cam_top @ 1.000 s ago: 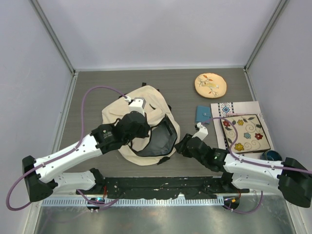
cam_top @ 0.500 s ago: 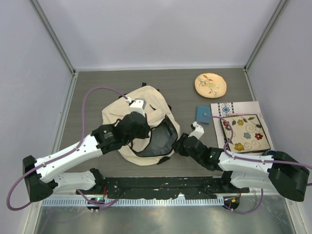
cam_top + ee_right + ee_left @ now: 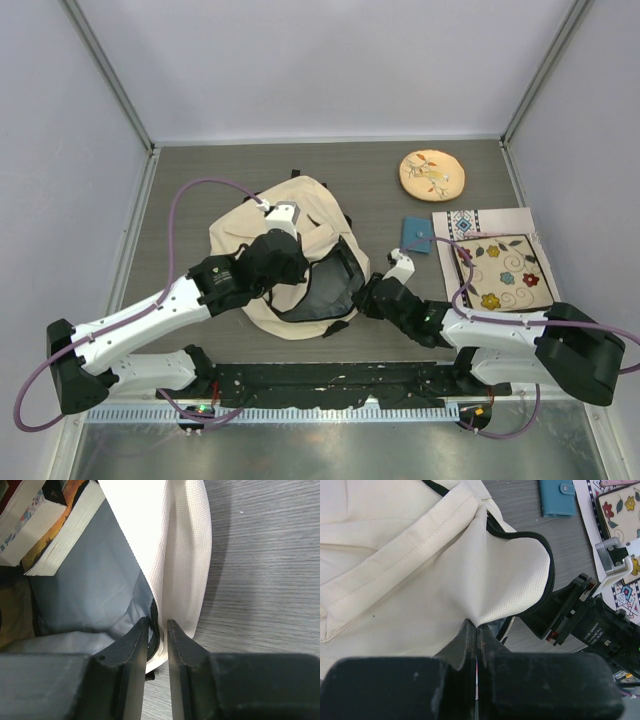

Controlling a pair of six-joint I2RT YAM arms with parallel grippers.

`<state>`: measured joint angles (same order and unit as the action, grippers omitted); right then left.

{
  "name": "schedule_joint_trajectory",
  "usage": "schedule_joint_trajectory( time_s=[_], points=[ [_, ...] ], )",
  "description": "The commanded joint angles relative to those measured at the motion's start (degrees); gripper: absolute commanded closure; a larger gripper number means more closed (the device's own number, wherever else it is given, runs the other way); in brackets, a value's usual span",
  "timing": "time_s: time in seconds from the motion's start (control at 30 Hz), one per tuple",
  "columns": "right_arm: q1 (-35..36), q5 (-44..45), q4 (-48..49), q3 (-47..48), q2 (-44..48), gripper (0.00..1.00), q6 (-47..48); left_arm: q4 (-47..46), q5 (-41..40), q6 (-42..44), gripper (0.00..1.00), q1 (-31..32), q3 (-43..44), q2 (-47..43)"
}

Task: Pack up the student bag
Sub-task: Zip the student bag at the center of the board.

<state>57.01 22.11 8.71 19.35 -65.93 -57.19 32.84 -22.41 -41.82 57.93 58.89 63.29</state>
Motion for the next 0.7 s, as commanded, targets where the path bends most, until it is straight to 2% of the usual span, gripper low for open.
schedule_joint_trajectory(
  time_s=[0.0, 0.1, 0.2, 0.4, 0.67],
  points=[
    [-0.32, -0.3, 3.94, 2.18, -0.34, 0.8, 1.46, -3.04, -0.35, -0.63, 1.0, -0.36, -0.09, -0.44],
    [-0.32, -1.45, 5.17, 1.3, 1.24, 0.93, 1.12, -3.05, -0.35, -0.72, 1.0, -0.36, -0.36, -0.36],
    [-0.41, -1.89, 2.39, 1.65, 3.61, 0.99, 0.41, -3.13, -0.26, -0.8, 1.0, -0.36, -0.53, 0.17],
    [-0.33, -2.77, -10.52, 4.81, 8.88, 0.99, -2.75, -3.31, 1.05, 0.34, 1.0, -0.36, -0.36, 4.38],
    [-0.32, -5.41, -19.51, 5.25, 14.6, 0.99, -7.23, -4.54, 5.53, 2.01, 0.97, -0.36, 0.17, 11.67]
  ],
)
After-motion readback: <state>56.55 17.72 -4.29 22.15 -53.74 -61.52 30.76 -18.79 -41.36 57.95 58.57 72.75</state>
